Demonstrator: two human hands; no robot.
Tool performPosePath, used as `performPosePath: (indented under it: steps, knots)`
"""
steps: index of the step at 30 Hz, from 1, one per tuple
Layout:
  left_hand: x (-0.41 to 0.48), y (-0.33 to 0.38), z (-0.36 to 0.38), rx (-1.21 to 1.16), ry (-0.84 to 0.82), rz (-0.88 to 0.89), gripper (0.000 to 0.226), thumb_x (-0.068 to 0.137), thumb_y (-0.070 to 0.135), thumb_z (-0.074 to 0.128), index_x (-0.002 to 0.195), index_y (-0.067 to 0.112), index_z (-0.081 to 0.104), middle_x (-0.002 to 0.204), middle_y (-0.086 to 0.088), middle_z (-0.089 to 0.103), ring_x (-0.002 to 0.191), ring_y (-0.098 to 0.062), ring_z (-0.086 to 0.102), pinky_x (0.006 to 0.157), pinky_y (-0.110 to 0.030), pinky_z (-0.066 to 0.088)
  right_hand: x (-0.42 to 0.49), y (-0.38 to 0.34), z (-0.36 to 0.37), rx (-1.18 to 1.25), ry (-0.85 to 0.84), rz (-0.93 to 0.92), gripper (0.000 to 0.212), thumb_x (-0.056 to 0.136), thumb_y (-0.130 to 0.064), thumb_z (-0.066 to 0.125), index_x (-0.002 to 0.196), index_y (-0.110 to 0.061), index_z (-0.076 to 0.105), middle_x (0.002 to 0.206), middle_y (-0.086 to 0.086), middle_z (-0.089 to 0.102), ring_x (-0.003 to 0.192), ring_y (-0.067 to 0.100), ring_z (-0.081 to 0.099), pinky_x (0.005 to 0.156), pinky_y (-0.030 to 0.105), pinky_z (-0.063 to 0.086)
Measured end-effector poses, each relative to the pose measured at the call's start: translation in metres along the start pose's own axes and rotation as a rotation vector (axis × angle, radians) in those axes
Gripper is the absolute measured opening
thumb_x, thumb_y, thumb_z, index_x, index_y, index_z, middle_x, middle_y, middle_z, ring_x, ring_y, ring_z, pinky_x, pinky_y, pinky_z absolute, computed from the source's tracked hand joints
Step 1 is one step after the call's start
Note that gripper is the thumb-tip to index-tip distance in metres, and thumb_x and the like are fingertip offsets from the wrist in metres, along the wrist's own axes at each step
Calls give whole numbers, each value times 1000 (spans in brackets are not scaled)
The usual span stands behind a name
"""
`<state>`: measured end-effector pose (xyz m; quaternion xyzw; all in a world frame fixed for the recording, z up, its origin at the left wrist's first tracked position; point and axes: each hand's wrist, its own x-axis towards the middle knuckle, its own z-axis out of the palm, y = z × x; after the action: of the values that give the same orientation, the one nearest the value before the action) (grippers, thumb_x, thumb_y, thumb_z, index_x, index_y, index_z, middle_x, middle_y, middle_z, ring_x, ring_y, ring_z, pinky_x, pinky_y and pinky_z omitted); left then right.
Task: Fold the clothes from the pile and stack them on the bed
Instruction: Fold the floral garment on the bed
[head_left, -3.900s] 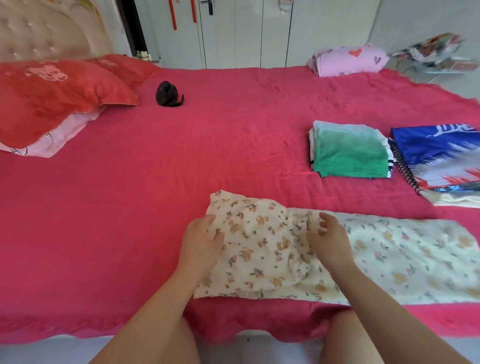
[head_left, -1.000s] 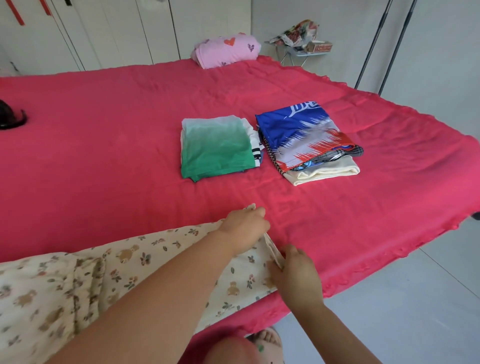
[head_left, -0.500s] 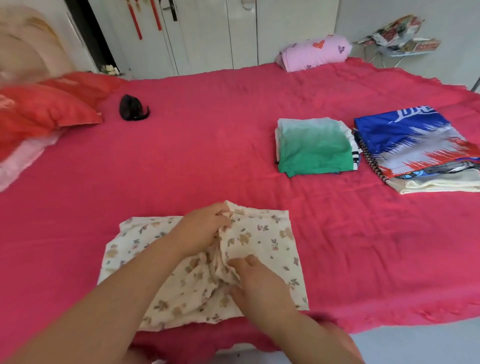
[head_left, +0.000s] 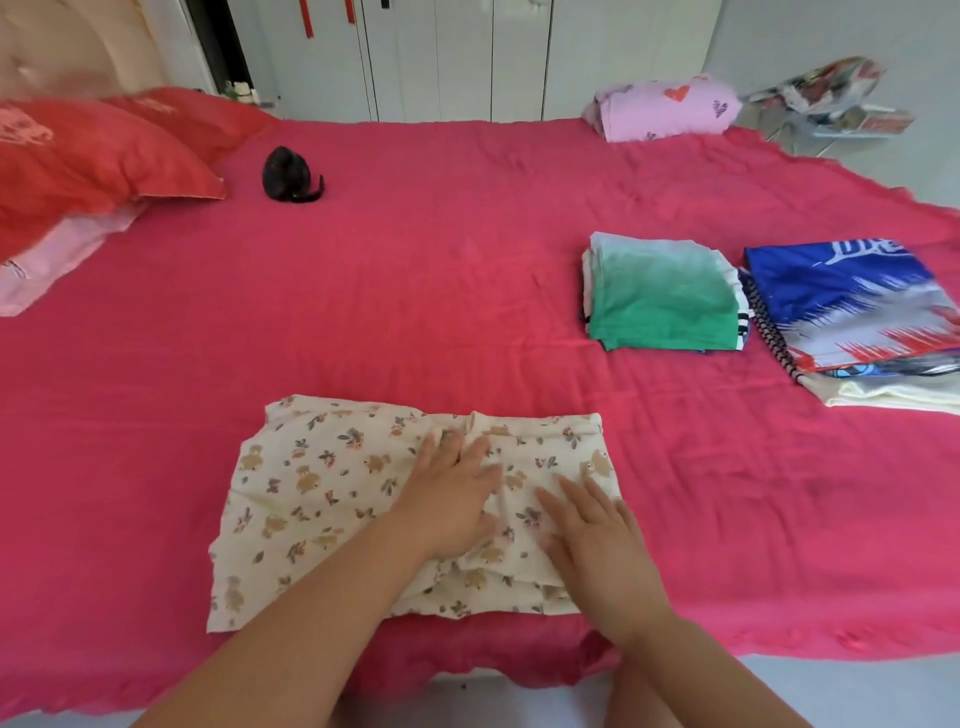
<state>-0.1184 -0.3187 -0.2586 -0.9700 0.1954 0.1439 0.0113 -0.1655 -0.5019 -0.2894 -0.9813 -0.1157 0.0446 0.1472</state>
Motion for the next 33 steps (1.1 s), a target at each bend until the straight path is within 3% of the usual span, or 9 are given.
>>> performPosePath:
  steps: [3,6,10,13,15,20,24,27,33]
  knots:
    - [11,15,-19,-37,149,45,57,97,42,37,148,24,18,158,-1,-3,145,-24,-10,117,-47,-7,-7,8,-4,18,137,74,55,87,-47,31,138,-29,40,150,2,33,138,26,30,109,45,28]
    - [31,38,-32,-25,199,136,52,99,30,39,147,24,21,157,-1,8,145,-25,4,117,-43,8,-18,9,-5,88,173,180,52,91,-37,49,140,-24,37,145,5,36,130,29,37,105,43,36]
    - [62,67,-44,162,138,341,61,92,2,41,146,26,26,156,-1,14,141,-25,13,110,-44,25,-31,20,-4,186,183,326,62,91,-34,49,145,-17,24,137,5,38,122,25,38,101,35,35]
    - [88,80,-44,361,38,451,65,90,6,51,144,31,28,156,-1,15,144,-28,4,114,-47,12,-33,25,-2,220,123,381,67,93,-39,46,147,-13,16,139,5,35,127,22,34,105,29,31]
    - [99,84,-44,463,-1,492,52,90,8,50,138,27,41,147,-2,33,142,-29,12,115,-48,7,-32,26,-2,252,101,392,62,93,-38,47,145,-15,22,135,3,40,124,20,39,102,28,34]
    - [95,75,-57,463,160,552,23,86,7,49,104,14,62,106,-3,58,113,-24,44,115,-40,13,-31,17,-14,377,142,333,38,90,-24,52,128,-23,46,118,-4,50,94,10,52,73,20,38]
    - [71,25,-70,411,502,663,21,57,-2,69,68,16,64,67,1,57,74,-23,60,96,-41,45,-26,-14,-19,467,273,165,34,85,-10,56,117,-20,58,99,-8,45,77,-5,46,66,8,37]
    - [40,-25,-75,419,613,583,20,58,0,61,70,17,63,67,2,57,71,-22,60,93,-39,49,-17,-56,-20,523,375,-17,35,82,-3,58,114,-17,63,98,-9,50,90,-20,43,73,-6,32]
    - [-33,-132,-67,354,698,330,33,66,0,30,72,15,59,71,1,58,73,-23,59,95,-36,43,5,-165,-9,535,443,-325,47,72,-3,55,113,-24,55,98,-10,55,89,0,49,80,1,36]
